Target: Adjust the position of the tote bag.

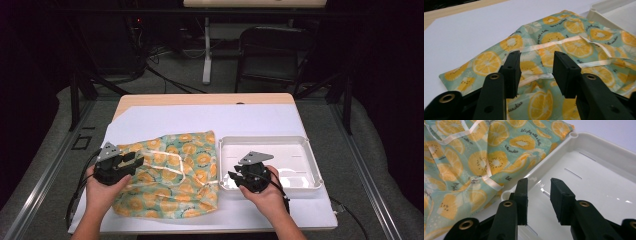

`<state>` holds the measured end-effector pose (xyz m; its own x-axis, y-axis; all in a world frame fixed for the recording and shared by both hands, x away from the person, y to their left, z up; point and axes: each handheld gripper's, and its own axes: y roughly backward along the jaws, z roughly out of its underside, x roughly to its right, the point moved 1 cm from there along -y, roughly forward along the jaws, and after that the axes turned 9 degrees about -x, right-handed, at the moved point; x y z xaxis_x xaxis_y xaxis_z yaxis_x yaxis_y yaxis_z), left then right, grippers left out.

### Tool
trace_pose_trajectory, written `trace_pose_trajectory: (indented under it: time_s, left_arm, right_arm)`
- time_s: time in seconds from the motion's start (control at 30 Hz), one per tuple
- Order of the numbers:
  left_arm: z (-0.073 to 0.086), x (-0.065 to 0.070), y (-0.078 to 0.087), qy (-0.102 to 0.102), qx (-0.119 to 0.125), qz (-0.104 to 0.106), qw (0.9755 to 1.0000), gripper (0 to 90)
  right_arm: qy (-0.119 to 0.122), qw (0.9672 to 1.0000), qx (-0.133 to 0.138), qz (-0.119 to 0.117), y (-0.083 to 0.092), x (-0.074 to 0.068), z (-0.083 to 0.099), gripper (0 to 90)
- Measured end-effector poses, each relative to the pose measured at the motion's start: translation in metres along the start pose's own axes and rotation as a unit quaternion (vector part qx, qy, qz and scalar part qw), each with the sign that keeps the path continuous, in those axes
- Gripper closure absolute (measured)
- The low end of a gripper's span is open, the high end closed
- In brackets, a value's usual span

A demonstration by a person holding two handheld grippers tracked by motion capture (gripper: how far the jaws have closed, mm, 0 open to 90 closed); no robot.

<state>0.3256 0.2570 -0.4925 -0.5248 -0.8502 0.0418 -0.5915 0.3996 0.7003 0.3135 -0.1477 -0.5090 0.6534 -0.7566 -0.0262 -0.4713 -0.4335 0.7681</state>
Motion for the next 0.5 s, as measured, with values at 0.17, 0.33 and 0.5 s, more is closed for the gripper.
trace_pose_trajectory:
  time_s: [0.17,0.33,0.5]
  left_arm:
    - [0.002,0.004,0.004,0.0,0.004,-0.003,1.0,53.3]
    - [0.008,0.009,0.009,-0.01,-0.001,-0.028,0.9995,54.5]
    - [0.012,0.018,0.013,-0.003,-0.001,-0.03,0.9996,58.4]
  right_arm:
    - [0.013,0.9999,0.002,-0.009,-0.001,-0.005,-0.006,65.5]
    - [0.038,0.9989,0.023,-0.012,-0.003,-0.015,-0.016,58.9]
    - [0.051,0.9981,0.026,-0.022,-0.005,-0.02,-0.023,59.2]
